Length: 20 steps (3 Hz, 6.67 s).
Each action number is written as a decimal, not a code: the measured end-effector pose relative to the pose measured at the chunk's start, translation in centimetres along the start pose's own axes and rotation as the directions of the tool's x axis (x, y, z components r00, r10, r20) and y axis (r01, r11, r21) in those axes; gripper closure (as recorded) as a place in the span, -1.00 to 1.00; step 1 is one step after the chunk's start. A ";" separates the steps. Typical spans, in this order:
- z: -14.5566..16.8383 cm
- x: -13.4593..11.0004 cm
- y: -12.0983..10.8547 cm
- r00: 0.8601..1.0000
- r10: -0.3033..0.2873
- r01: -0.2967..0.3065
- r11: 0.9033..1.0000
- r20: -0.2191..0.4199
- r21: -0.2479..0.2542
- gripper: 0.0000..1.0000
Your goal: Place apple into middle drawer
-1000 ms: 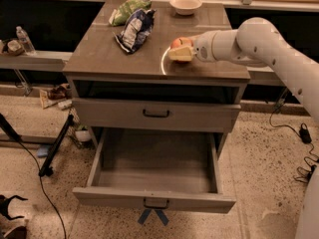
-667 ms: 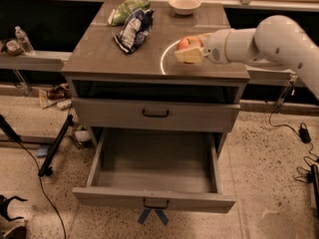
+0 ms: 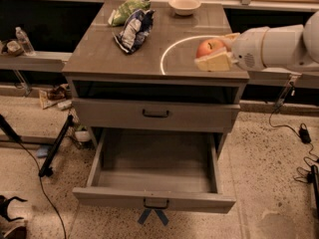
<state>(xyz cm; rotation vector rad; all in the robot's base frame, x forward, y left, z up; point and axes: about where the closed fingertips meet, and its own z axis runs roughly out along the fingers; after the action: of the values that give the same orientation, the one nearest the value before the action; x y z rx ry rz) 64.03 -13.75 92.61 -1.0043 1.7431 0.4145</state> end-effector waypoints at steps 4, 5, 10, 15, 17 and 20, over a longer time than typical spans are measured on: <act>2.6 6.6 10.5 0.990 0.138 -0.136 0.986 0.013 -0.099 1.00; 5.5 12.0 14.6 0.989 0.148 -0.144 0.982 0.024 -0.119 1.00; 12.2 23.4 18.1 0.977 0.211 -0.208 0.973 0.022 -0.101 1.00; 24.3 34.7 19.8 0.993 0.102 -0.081 0.959 0.063 -0.270 1.00; 28.1 38.0 20.7 0.998 0.055 -0.047 0.954 0.021 -0.296 0.20; 29.8 40.6 21.6 0.996 0.074 -0.088 0.947 -0.057 -0.307 -0.95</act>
Offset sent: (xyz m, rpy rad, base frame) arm -0.0352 0.0063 -0.0093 0.0064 0.0223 0.0355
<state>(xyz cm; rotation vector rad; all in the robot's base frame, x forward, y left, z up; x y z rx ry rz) 60.46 1.97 40.25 -1.1719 1.7984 0.7418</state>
